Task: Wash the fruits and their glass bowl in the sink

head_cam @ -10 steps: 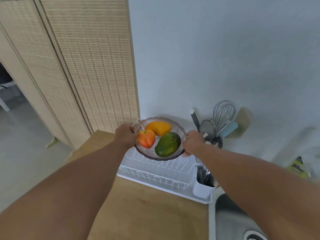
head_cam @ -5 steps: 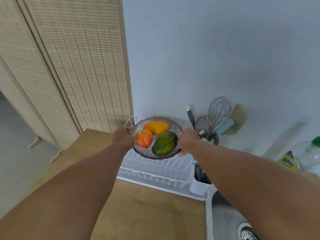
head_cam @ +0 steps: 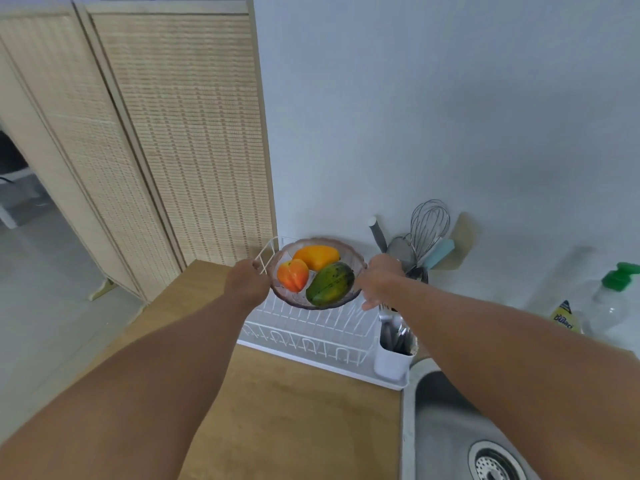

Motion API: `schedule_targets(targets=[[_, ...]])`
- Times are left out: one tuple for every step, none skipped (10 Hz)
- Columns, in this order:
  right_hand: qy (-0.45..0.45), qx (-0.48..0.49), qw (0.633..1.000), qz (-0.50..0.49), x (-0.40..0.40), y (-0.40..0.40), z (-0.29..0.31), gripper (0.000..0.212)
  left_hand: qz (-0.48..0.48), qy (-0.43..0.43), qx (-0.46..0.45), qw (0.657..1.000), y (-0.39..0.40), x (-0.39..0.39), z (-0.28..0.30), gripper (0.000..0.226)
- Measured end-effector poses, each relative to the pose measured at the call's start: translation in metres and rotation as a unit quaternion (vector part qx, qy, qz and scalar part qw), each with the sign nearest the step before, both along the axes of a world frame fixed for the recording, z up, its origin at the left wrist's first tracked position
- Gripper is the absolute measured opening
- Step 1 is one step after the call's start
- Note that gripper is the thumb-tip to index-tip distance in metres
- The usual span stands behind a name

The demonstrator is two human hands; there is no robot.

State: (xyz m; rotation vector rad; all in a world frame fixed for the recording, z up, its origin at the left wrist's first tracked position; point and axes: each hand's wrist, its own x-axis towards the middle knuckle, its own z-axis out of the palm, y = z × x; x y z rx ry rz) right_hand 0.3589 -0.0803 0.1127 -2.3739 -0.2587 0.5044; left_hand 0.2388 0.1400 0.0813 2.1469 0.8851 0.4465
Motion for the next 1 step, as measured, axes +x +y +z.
schedule_targets(targets=[[-0.050,0.000,0.999,-0.006,-0.0144,-0.0228,0.0094,0.010,-0.019,0.003,0.028,0.999,-0.0254,-0.0167,0.0111,0.019]])
